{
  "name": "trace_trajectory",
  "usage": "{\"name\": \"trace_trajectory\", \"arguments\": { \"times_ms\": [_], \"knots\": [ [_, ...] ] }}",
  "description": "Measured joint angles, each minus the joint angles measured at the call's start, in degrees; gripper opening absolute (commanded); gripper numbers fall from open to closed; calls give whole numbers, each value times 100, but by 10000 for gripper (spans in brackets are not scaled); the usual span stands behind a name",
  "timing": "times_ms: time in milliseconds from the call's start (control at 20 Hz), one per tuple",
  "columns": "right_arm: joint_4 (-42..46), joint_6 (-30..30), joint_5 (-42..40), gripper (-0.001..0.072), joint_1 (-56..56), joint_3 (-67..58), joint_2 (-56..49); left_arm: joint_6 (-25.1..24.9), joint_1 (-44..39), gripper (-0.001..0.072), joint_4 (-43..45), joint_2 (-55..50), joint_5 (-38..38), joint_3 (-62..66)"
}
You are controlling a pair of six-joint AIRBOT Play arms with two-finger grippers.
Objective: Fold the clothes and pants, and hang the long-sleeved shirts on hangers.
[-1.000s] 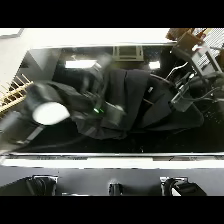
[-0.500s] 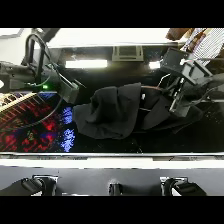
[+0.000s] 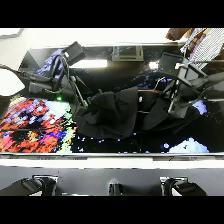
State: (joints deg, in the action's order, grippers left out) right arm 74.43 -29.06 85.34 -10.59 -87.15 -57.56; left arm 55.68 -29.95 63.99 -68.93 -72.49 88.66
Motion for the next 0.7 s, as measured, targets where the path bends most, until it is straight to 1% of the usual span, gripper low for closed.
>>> {"name": "trace_trajectory", "arguments": {
  "times_ms": [200,250,300,350,400,450,700],
  "knots": [
    [-133,118,13,32,0,0,-17,-520,7,695,-199,-125,219,-216],
    [-146,142,15,32,0,0,-20,-601,7,589,-227,-181,251,-240],
    [-166,155,15,32,0,0,-20,-680,7,433,-258,-247,286,-260],
    [-177,157,17,32,0,0,-20,-730,7,208,-262,-306,319,-271],
    [-184,160,17,32,0,0,-20,-778,7,33,-273,-358,343,-282],
    [-184,170,7,31,0,0,-20,-896,7,21,-275,-409,345,-286],
    [-188,179,-4,37,2,0,-22,-931,37,18,-302,-474,437,-295]
  ]
}}
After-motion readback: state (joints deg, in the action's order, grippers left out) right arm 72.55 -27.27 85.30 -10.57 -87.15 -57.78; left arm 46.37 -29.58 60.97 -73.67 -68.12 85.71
